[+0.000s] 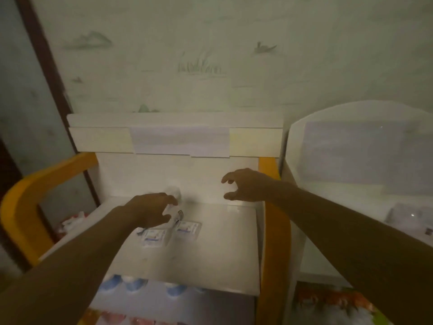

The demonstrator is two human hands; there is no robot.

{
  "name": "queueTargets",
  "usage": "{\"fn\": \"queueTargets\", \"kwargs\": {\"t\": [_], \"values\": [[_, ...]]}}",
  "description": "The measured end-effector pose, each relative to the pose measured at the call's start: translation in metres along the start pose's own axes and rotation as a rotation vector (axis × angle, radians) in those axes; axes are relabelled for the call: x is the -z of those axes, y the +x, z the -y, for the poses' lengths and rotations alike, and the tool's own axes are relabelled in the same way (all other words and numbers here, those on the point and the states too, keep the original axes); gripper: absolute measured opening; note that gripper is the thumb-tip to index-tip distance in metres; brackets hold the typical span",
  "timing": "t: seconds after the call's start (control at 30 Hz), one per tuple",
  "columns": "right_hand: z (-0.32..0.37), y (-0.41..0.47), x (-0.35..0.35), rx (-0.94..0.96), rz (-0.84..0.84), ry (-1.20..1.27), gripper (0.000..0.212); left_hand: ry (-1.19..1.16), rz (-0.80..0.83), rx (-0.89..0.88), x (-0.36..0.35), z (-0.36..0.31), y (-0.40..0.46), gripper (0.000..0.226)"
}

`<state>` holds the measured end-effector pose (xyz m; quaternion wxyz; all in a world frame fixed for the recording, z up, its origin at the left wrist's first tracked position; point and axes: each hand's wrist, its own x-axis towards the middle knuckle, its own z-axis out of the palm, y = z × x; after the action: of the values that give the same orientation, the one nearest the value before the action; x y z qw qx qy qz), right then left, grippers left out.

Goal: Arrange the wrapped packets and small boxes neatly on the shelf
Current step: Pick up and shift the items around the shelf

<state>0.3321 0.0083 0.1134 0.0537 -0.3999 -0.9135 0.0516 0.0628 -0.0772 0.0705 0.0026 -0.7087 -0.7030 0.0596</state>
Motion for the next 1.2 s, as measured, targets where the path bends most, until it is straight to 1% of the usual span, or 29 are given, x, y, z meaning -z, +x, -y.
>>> {"fn": "queueTargets", "kwargs": {"t": [0.2,0.4,0.5,0.63,0.77,0.9,1.0,1.07,1.2], "values": [[0.009,0.037,-0.015,0.063,0.015,0.061,0.055,0.026,0.069,0.083,-0.002,0.033,0.014,0.047],[0.001,0.064,-0.021,0.052,0.073,0.103,0.054,-0.051,0.164,0.102,-0.022,0.037,0.040,0.059],[0.006,0.076,-0.026,0.055,0.079,0.114,0.054,-0.060,0.173,0.100,-0.030,0.046,0.045,0.062],[0.016,0.088,-0.042,0.048,0.127,0.076,0.054,-0.014,0.211,0.043,-0.038,0.055,0.059,0.068],[0.023,0.094,-0.074,-0.045,0.155,0.100,0.054,-0.051,0.238,-0.028,-0.043,0.064,0.084,0.072],[0.036,0.101,-0.123,-0.155,0.256,0.117,0.057,-0.061,0.283,-0.125,-0.055,0.058,0.102,0.086],[0.052,0.111,-0.151,-0.204,0.285,0.138,0.064,0.021,0.325,-0.191,-0.066,0.057,0.108,0.097],[0.062,0.117,-0.166,-0.225,0.283,0.137,0.069,0.093,0.325,-0.218,-0.073,0.061,0.113,0.103],[0.073,0.120,-0.191,-0.278,0.269,0.157,0.075,0.181,0.278,-0.268,-0.083,0.070,0.119,0.100]]}}
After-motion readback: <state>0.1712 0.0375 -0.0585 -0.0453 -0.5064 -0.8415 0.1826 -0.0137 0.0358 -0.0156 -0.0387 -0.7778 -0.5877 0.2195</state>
